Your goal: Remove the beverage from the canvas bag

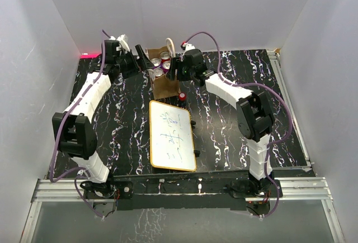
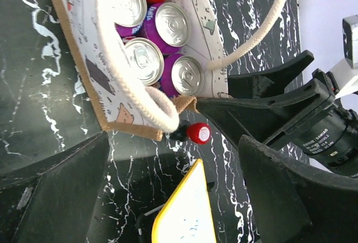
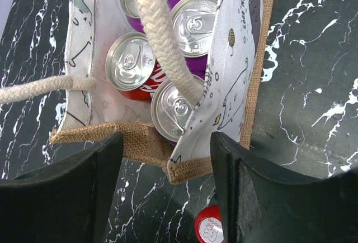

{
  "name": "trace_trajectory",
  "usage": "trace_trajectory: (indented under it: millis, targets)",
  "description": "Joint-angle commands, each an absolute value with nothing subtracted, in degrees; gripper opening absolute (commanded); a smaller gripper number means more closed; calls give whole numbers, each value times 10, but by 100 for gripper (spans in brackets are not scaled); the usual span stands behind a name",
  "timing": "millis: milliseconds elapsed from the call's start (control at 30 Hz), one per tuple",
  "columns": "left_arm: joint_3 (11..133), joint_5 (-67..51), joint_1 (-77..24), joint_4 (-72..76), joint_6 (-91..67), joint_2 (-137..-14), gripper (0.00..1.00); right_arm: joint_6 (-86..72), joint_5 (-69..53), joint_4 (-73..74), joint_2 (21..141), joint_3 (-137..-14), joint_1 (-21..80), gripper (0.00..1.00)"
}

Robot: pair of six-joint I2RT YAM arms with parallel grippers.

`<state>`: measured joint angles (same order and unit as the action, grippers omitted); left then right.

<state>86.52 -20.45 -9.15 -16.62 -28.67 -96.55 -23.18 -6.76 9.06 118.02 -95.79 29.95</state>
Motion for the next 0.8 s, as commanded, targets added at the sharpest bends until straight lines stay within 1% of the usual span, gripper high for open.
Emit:
trace_trajectory:
  millis: [0,167,233,267,333,500,633,767]
  targets:
    - [892,-249,-107,-187,-295,-1005,97,-219,-62,139,1180,-931,302,63]
    - [920,-200,-132,-206,-284,-1041,97,-223,-67,131,1180,-917,302,58]
    - [928,-178,-132,-219,-286,-1055,87,-222,-69,131,1180,-913,302,56]
    - [924,-170,-132,-214,-285,-1057,85,-221,-68,131,1180,-910,302,55]
    - [914,-173,-132,-197,-277,-1062,84,-219,-66,131,1176,-903,302,55]
    - [924,-167,-132,-225,-249,-1094,81,-213,-63,129,1173,-888,302,53]
    - [885,-174,-132,-205,-243,-1083,81,-208,-66,128,1170,-873,302,52]
    - [866,-203,-132,-186,-236,-1063,90,-204,-59,126,1166,-858,302,51]
